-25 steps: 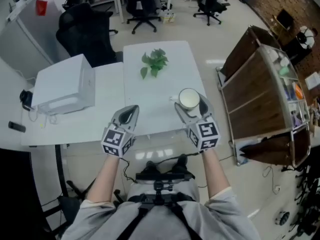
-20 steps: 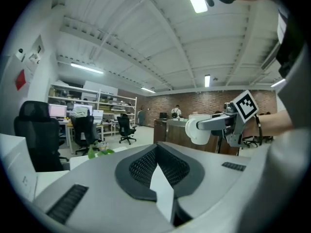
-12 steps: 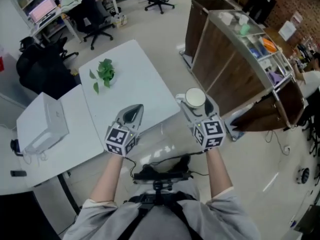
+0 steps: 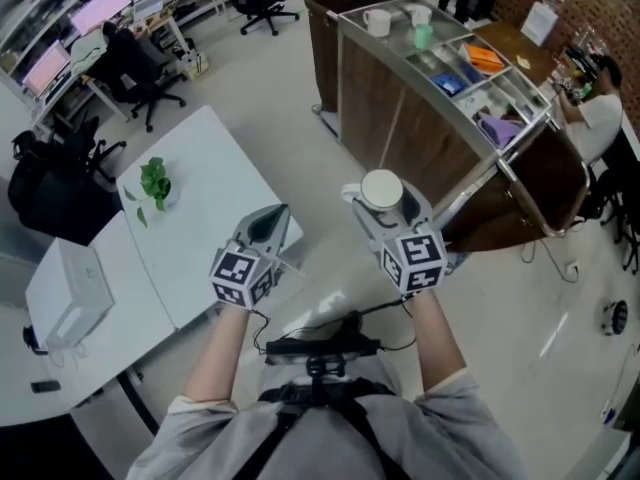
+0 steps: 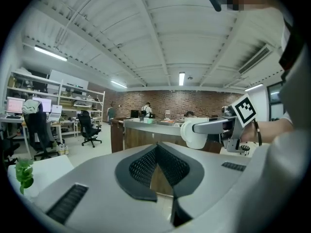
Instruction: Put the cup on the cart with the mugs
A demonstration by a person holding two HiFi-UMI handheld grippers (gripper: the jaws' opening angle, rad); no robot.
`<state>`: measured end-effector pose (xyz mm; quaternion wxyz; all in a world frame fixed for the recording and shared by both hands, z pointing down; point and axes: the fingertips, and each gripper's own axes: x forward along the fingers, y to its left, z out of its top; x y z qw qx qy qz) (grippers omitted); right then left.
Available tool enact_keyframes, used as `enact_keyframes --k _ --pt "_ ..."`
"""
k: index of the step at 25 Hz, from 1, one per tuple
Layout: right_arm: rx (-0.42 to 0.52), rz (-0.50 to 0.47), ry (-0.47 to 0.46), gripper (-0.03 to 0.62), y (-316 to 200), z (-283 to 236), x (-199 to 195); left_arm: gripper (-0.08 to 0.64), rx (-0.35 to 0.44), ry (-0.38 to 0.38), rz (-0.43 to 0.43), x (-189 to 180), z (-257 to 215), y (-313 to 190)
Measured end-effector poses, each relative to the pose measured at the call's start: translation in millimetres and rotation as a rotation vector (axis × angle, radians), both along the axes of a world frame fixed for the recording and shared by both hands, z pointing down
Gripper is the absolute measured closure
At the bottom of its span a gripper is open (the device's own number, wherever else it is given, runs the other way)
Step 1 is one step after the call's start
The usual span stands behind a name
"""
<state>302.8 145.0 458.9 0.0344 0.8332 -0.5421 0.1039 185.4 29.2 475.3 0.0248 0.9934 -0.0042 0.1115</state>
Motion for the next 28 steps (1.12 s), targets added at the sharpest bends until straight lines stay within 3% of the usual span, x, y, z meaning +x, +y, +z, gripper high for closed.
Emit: enact_keyframes --k 8,14,28 --pt "0.014 0.043 -0.016 0.195 46 -12 65 0.558 0.021 0.011 0.083 90 -10 45" --pt "0.012 0.080 -0.023 0.195 50 -7 110 0.558 0.019 0.006 0.150 151 -9 51" --pt "0.024 0.151 -0.002 0.195 -19 -26 247 0.558 -0.008 0.049 0.275 310 -18 -10"
